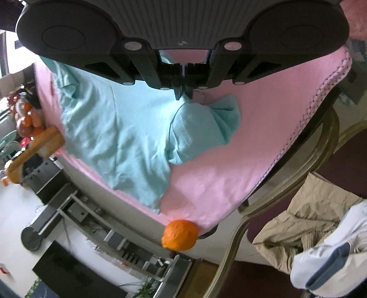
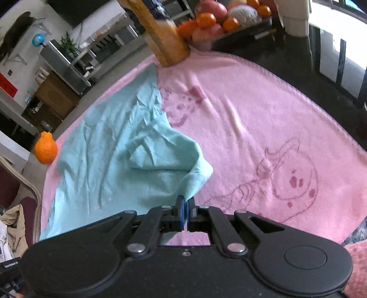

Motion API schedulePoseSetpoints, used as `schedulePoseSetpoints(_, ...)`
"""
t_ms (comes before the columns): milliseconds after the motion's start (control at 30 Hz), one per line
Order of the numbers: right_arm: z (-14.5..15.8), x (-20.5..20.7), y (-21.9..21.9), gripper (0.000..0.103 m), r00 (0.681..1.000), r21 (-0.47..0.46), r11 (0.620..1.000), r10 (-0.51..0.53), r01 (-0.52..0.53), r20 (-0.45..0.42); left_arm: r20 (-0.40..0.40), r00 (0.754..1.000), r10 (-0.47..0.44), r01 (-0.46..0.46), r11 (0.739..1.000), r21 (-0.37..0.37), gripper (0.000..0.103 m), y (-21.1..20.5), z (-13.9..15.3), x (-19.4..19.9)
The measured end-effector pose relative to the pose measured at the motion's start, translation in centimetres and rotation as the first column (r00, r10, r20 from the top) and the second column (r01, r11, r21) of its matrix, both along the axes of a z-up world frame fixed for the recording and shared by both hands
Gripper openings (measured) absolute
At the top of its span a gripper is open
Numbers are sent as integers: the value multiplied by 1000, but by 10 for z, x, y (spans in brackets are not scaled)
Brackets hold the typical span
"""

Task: Fold clothes
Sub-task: 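Lower the shirt flat onto the pink towel with both tools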

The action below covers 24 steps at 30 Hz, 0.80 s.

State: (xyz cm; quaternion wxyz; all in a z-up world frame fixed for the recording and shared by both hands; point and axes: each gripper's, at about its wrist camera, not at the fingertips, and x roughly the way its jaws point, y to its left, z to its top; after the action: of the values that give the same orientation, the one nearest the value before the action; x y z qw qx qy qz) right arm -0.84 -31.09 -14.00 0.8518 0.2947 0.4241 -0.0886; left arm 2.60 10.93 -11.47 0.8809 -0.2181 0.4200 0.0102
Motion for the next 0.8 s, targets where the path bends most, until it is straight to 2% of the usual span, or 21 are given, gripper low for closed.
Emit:
schedulePoseSetpoints(67,11,-3,-1,2,1000,-14,1000,3,-3,15,5,1000,-12,12,1000,9,0,-3,3,-8)
schedulePoseSetpoints(133,12,-5,-5,2,1000,-33,999,3,-3,7,-26,999,-21,22,999,39,0,-6,-4,-8)
schedulePoseSetpoints(233,0,-3,-7,2,999,-74,997,-8,4,-44,-119,993,-29,39,996,81,1,-15,-30,-2)
schedulePoseSetpoints(267,-6,-2,-6,2,998,-87,996,-10,4,-69,-147,989,-33,49,994,101,5,-19,-39,-1)
schedulePoseSetpoints(367,-19,5,1,3,989,-151,988,17,-39,-145,-223,974,-47,98,970,224,8,-32,-57,2)
schedulePoseSetpoints(400,-17,3,2,3,989,-164,986,18,-43,-149,-227,973,-44,99,967,236,10,-32,-56,-1)
schedulePoseSetpoints(467,-12,-1,3,12,988,-186,981,18,-46,-150,-201,979,-40,86,970,226,11,-27,-44,-9)
schedulePoseSetpoints(567,4,-16,0,24,994,-161,985,38,-55,-105,-108,990,-89,113,963,244,21,-27,-18,-29)
schedulePoseSetpoints(633,14,-26,-2,29,996,-139,988,64,-73,-65,-69,984,-162,174,959,224,29,-33,-14,-39)
schedulePoseSetpoints(667,19,-31,-3,32,996,-128,988,77,-82,-44,-62,975,-215,223,956,192,32,-37,-14,-43)
schedulePoseSetpoints(733,15,-34,-1,33,990,-27,989,142,-142,-25,-67,948,-310,316,938,144,36,-51,-20,-47)
schedulePoseSetpoints(800,4,-31,6,34,975,79,973,221,-219,-20,-101,920,-379,392,898,201,36,-73,-28,-48)
